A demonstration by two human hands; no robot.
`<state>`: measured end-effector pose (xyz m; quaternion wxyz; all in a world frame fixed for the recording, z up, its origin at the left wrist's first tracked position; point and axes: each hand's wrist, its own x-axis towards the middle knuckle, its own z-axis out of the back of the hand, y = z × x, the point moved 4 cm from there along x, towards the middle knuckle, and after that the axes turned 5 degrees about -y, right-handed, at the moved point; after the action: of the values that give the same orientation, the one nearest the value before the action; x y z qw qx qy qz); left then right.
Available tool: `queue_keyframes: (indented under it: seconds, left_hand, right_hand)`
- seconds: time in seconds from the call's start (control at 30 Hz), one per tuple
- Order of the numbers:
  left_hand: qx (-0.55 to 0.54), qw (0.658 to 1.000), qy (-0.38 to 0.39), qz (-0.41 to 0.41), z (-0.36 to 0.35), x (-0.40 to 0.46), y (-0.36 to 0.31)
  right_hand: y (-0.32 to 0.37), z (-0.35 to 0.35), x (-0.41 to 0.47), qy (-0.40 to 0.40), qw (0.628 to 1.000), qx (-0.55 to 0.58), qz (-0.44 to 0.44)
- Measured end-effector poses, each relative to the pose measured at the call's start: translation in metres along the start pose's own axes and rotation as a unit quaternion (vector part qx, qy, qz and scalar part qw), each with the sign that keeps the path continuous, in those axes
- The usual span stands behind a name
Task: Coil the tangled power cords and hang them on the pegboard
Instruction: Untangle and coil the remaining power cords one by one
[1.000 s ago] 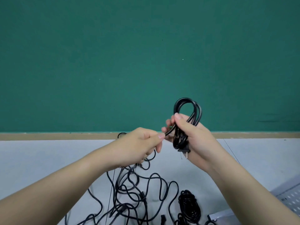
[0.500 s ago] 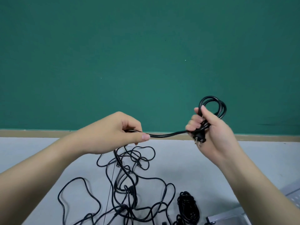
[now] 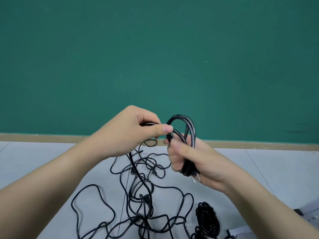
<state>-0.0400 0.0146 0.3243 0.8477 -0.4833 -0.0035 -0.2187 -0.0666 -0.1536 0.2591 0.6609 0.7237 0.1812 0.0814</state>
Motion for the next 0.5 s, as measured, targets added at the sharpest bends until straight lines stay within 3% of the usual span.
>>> queue_keyframes:
  seconds: [0.13, 0.27, 0.37, 0.5]
  left_hand:
    - [0.038, 0.999, -0.023, 0.025, -0.003, -0.001, 0.007]
    - [0.075, 0.994, -0.073, 0.03, -0.001, 0.002, 0.015]
    - [0.021, 0.998, -0.02, 0.048, -0.006, 0.007, 0.027]
    - [0.013, 0.997, 0.03, 0.074, -0.012, 0.009, 0.047]
  right_hand:
    - [-0.008, -0.011, -0.004, 0.023, 0.997, -0.04, -0.055]
    - [-0.003, -0.01, -0.008, 0.039, 0.99, 0.089, -0.101]
    - [0.01, 0.002, -0.007, 0.061, 0.972, 0.215, -0.074]
    - [0.023, 0.027, -0.006, -0.056, 0.942, 0.327, -0.049]
